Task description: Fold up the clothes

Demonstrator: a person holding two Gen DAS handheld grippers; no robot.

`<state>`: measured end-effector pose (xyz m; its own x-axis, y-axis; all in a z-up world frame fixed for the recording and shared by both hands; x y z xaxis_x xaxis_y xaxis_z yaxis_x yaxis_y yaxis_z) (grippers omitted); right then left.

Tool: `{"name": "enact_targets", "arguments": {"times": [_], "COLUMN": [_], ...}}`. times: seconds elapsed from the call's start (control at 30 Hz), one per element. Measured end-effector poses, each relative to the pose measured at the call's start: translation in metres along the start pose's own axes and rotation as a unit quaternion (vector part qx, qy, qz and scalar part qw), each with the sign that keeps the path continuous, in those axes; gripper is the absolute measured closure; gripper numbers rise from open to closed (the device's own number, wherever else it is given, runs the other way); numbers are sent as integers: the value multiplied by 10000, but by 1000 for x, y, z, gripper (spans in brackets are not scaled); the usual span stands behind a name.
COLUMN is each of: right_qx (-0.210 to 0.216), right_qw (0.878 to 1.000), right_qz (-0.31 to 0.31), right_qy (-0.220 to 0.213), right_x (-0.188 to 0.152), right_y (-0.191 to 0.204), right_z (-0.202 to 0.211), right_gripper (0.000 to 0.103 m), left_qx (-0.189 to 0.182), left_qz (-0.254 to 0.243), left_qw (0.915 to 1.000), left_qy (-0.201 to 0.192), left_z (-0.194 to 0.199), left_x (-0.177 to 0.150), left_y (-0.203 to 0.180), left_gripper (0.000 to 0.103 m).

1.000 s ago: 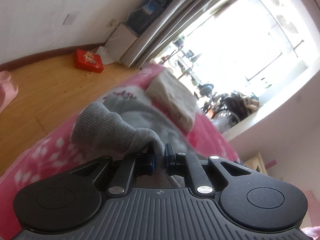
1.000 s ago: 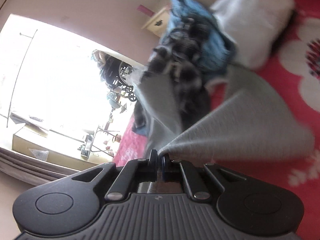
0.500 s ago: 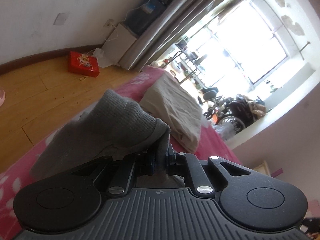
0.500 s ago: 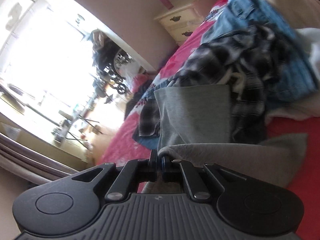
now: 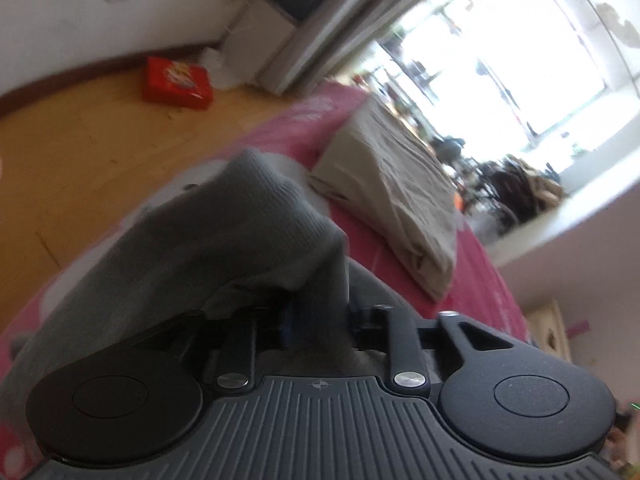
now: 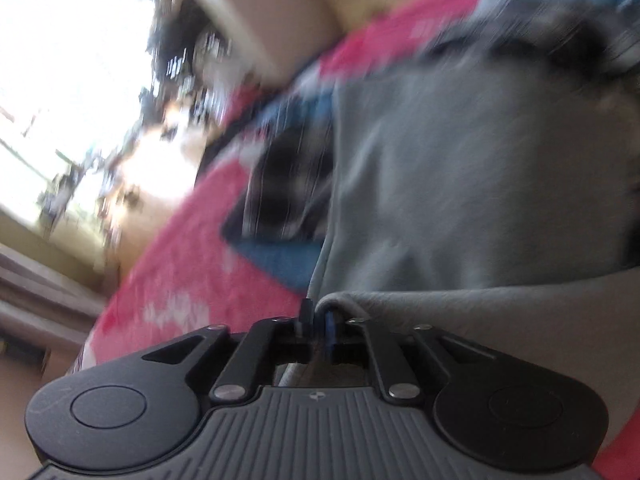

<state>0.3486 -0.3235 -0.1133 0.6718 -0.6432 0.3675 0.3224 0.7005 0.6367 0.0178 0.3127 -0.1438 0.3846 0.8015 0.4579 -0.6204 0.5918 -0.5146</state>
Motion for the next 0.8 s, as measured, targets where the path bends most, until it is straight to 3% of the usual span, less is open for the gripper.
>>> {"name": "enact_targets", "arguments": {"times": [0.07,0.17,0.23,0.37,0.47,0.6,0.67,0.7,0.77,0.8], "right_qx": [83,103,212,430,589,796,1178,1391,1826,1965], "right_qw": [9986,9983,9986,9902,9758,9463,9018,8741,8032,7738], "right_qz": [-323,-372,168,1251,2054,3101,4017,4446,5324,5626], "right_qy": [409,439,445,453,456,455,1075,1374,1953,2147], "right_x": [1,-3,-21,-59,-87,-125,-170,-194,-249,-273], "right_y": [-12,-19,-1,36,64,101,140,159,200,215], "right_z": [-18,-11,7,44,72,108,90,79,54,44], "right_gripper": [77,68,66,62,62,62,62,62,61,59], "left_qx": [-229,-576,-803,-1201,-1184,-1158,-1115,-904,-494,-393], "left_qz": [146,752,1297,1830,1406,836,537,302,-139,-166], "left_qw": [9996,9955,9882,9756,9829,9897,9921,9951,9980,9984], "left_qy": [6,27,102,197,68,-104,-192,-256,-371,-362], "left_z": [2,-2,-7,-10,15,47,63,70,83,81], "left_x": [7,17,21,18,19,19,19,15,7,3], "left_y": [3,14,25,42,48,56,61,66,76,81], "left_gripper": [65,56,56,56,48,45,42,41,38,38]}}
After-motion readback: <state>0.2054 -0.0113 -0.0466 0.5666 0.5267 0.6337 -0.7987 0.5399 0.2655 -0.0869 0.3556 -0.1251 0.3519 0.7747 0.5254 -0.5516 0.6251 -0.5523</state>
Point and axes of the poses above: each gripper's, at about its wrist camera, not at the fingertips, and z roughly against the way its jaws point, y to its left, x to its top, the point moved 3 cm from there along -z, roughly the way its jaws point, and after that the axes turned 13 degrees about x, right-handed, at the moved point
